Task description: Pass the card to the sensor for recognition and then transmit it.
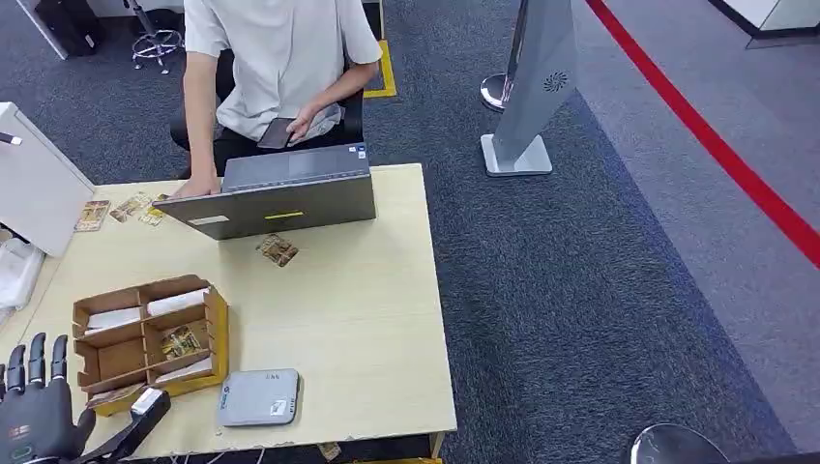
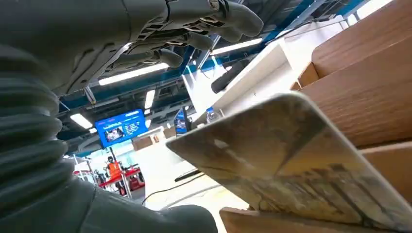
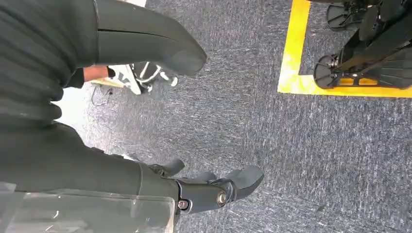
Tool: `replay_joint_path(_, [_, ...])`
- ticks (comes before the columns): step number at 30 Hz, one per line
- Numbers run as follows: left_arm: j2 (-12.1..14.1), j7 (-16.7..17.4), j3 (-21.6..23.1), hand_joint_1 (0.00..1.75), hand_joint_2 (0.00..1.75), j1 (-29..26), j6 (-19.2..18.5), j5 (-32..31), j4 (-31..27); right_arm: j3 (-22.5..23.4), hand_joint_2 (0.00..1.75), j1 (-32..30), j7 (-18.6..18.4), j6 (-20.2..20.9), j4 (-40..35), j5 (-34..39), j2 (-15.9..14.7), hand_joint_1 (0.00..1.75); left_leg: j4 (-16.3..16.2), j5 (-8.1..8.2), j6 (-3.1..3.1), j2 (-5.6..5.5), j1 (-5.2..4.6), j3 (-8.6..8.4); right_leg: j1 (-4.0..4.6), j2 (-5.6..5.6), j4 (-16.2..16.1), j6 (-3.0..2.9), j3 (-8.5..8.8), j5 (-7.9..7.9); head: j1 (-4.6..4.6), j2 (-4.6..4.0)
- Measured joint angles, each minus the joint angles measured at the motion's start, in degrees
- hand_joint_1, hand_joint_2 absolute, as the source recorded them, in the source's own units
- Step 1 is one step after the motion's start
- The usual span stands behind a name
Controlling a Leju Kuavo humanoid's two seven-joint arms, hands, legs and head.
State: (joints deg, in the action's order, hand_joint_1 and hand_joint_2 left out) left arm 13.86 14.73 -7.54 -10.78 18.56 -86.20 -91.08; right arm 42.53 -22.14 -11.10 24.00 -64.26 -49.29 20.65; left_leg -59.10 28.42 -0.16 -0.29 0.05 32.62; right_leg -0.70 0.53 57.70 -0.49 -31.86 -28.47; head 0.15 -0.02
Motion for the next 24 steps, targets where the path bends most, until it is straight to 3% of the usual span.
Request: replay_joint_path(24, [-0.9,0.0,1.5,0.0,1.75,0.6,-0.9,0.0,0.2,-0.4,1.75,-0.1,-0.2,-0.4,0.0,0.9,0.0,0.0,0.0,0.0,0.0,-0.01,0.0,-0.01,0.0,-0.01,0.0,0.0,-0.01,0.0,0.02,0.02])
